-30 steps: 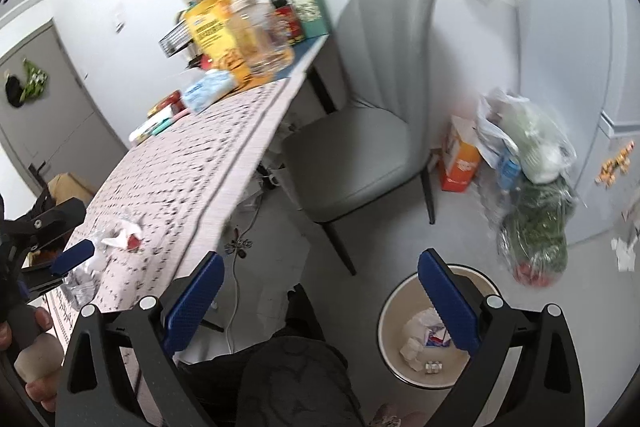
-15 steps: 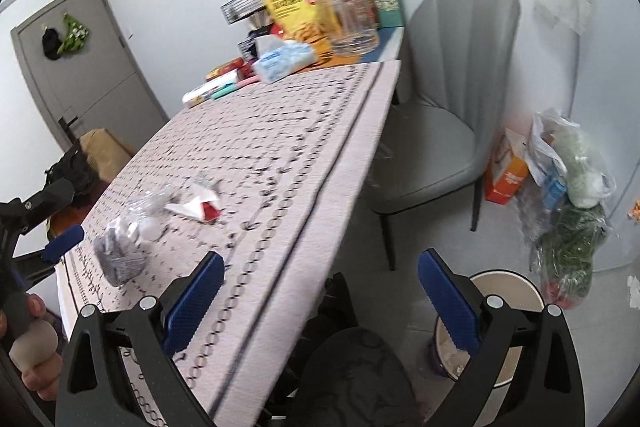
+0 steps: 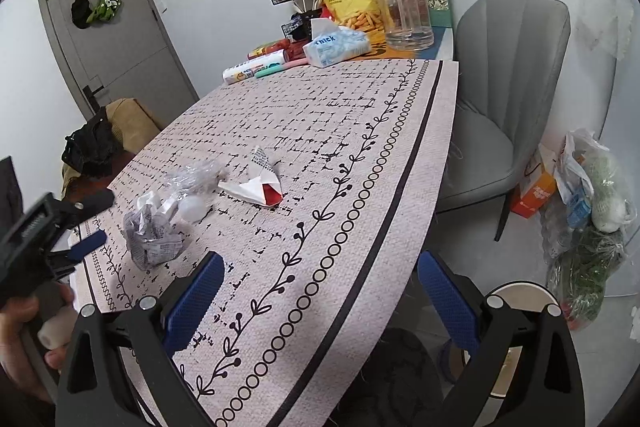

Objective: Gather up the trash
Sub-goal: 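Swing both tools back over the table toward the remaining trash, then grasp crumpled printed paper with the left tool while the right tool grasps the red-and-white paper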

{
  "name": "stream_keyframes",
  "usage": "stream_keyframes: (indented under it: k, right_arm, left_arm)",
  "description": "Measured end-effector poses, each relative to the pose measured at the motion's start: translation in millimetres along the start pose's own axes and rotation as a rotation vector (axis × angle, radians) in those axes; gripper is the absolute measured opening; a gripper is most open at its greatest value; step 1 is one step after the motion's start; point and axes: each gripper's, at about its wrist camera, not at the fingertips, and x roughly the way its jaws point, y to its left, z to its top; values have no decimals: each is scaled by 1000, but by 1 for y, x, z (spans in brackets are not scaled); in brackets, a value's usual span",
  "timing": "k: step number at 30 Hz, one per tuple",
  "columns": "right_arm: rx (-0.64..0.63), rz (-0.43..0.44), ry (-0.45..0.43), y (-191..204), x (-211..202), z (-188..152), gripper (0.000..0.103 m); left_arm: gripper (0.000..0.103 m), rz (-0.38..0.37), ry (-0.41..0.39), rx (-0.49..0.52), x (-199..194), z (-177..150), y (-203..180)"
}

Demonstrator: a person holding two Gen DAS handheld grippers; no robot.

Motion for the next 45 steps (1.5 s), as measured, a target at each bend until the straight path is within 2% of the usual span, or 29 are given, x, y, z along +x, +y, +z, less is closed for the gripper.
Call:
stream_keyframes:
  k: [6,7,9,10,11,13,18,26,39,40,42,43,44,45]
  right_arm:
    - [10,-5,16,-7,4,-1,95]
    - [13,-8,18,-8,5,0,95]
    - [19,-9,20,-11,6,0,95]
    - [21,-10,22,-11,7,0,95]
    - [19,-9,23,-10,9,1,95]
    - [9,-1,26,-7,12,4,95]
    - [-53,30,40,13,25,13,95]
    - [-172,61,90,51,65,30,89]
    - [-210,74,147,76,122,57,87]
    - [-212,71,152,77,125,57,83]
    - [-215,64,177,76,132,57,69]
    - [-215,66,189,75,134,57,51]
    - [-213,72,208,73,134,56,40]
    - [-213,82,203,72,131,57,36]
  left_arm:
    - [96,29,42,4,26,-9,-1]
    - [90,27,46,7,29,-9,-2]
    - [70,35,65,6,33,-10,-2]
    - [50,31,82,1,36,-10,-1]
    - [39,25,95,-6,37,-11,0]
    - [35,8,82,-7,33,-11,1]
    - [34,-13,39,19,15,-5,1]
    - [34,17,0,2,-2,3,17]
    - [34,48,-32,-55,-9,4,33]
    - [34,50,-33,-58,-9,4,34]
    - [34,54,-33,-60,-9,3,34]
    - [34,57,-34,-56,-10,2,33]
    - [34,56,-37,-51,-12,2,34]
    - [34,56,-38,-48,-13,2,33]
